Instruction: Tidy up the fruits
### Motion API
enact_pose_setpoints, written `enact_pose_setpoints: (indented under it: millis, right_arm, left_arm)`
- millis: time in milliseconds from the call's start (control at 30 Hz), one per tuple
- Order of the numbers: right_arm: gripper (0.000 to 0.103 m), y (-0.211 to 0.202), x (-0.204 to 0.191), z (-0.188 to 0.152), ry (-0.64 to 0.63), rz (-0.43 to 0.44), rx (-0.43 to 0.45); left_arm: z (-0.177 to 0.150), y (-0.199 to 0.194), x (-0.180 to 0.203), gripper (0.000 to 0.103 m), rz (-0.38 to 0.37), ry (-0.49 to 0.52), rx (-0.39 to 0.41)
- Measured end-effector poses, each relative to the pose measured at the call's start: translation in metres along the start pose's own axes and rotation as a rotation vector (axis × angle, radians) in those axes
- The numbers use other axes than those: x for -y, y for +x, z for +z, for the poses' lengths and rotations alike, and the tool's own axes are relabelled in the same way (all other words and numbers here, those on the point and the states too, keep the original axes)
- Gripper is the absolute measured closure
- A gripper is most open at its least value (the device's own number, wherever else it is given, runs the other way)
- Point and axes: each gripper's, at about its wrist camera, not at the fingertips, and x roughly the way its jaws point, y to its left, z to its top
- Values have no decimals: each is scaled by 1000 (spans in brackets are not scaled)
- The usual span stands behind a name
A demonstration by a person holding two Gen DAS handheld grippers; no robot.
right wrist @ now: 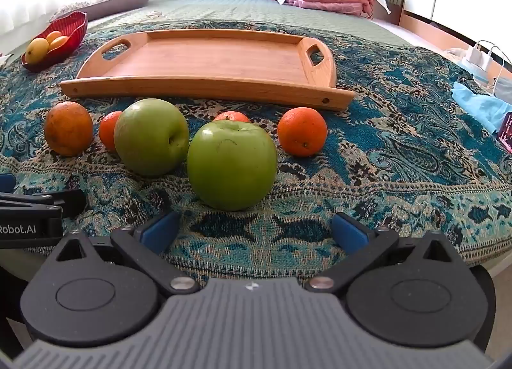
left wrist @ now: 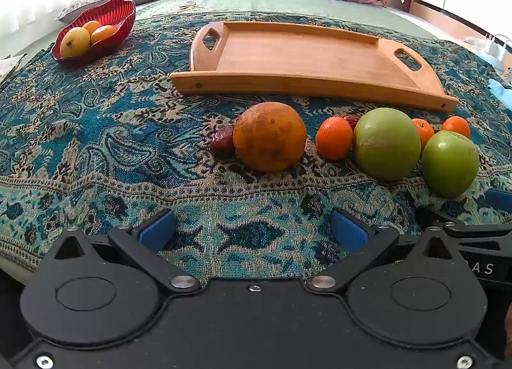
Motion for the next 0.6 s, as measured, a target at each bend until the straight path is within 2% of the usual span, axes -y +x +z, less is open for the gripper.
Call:
enact_pose_setpoints:
  millis: [600]
  right_arm:
    - [0, 0, 0, 0, -1, -1, -3]
  left_arm:
    - [0, 0, 0, 0, -3, -3, -2]
